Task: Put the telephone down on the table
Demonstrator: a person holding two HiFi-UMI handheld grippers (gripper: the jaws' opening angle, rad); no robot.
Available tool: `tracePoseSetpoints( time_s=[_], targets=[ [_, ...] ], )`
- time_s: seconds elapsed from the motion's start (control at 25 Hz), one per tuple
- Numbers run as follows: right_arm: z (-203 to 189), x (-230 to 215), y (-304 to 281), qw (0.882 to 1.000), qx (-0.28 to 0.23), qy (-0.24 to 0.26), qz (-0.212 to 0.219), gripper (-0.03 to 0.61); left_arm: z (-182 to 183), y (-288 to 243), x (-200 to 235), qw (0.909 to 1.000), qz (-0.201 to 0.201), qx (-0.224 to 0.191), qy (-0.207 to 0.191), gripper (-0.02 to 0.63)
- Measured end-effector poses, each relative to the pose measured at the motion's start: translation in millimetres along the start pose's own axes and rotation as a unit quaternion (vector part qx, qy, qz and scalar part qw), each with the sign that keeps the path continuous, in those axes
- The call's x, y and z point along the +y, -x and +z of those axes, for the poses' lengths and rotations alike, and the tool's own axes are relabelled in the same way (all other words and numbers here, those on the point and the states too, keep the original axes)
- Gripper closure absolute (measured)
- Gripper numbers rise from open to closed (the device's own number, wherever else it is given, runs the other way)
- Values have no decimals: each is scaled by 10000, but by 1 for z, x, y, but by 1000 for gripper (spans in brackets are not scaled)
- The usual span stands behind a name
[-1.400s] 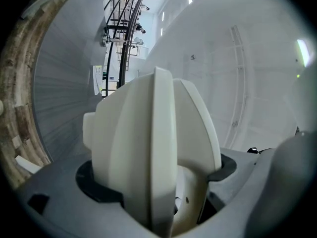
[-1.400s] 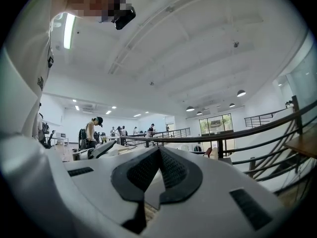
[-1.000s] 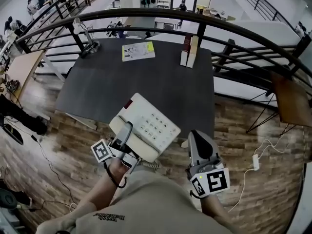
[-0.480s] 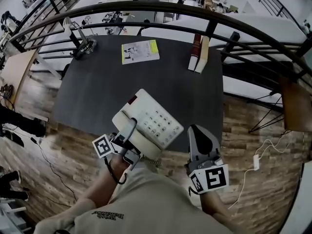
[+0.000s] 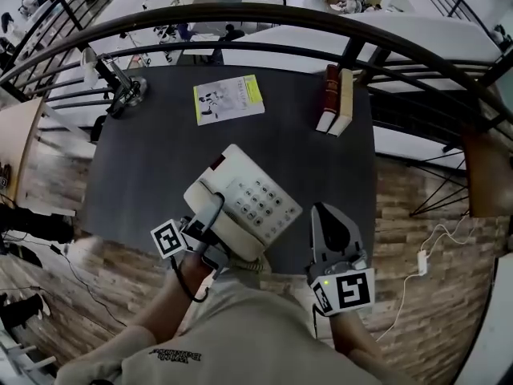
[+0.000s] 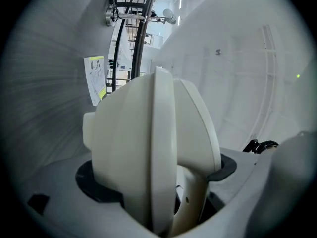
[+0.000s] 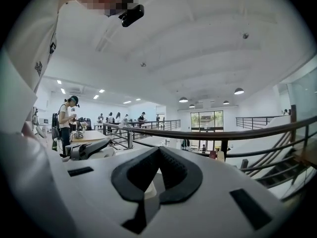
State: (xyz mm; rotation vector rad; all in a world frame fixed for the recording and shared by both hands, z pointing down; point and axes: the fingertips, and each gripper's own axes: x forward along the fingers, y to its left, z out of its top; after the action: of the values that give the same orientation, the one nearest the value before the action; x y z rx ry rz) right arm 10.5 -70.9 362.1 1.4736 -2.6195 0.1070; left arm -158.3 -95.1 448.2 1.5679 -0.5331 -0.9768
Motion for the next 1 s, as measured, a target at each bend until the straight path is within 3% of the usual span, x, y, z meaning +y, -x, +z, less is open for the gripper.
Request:
tracePoseSetpoints(
  time_s=[0.28, 0.48, 0.68, 1.0],
  targets=[
    [9, -12, -41, 9996, -38, -18, -295, 577, 37, -31, 15, 9997, -1, 130, 197, 117],
    [16, -21, -49, 9993, -81, -28, -372, 577, 40, -47, 16, 9995, -67, 172, 236, 117],
    [12, -41, -57, 9986, -110, -357, -372, 577, 41, -61, 23, 9998, -33, 86, 192, 117],
    [10, -63, -68, 9996, -6, -224, -198, 577, 42, -82, 31, 9998, 65, -129, 135, 117]
  ],
)
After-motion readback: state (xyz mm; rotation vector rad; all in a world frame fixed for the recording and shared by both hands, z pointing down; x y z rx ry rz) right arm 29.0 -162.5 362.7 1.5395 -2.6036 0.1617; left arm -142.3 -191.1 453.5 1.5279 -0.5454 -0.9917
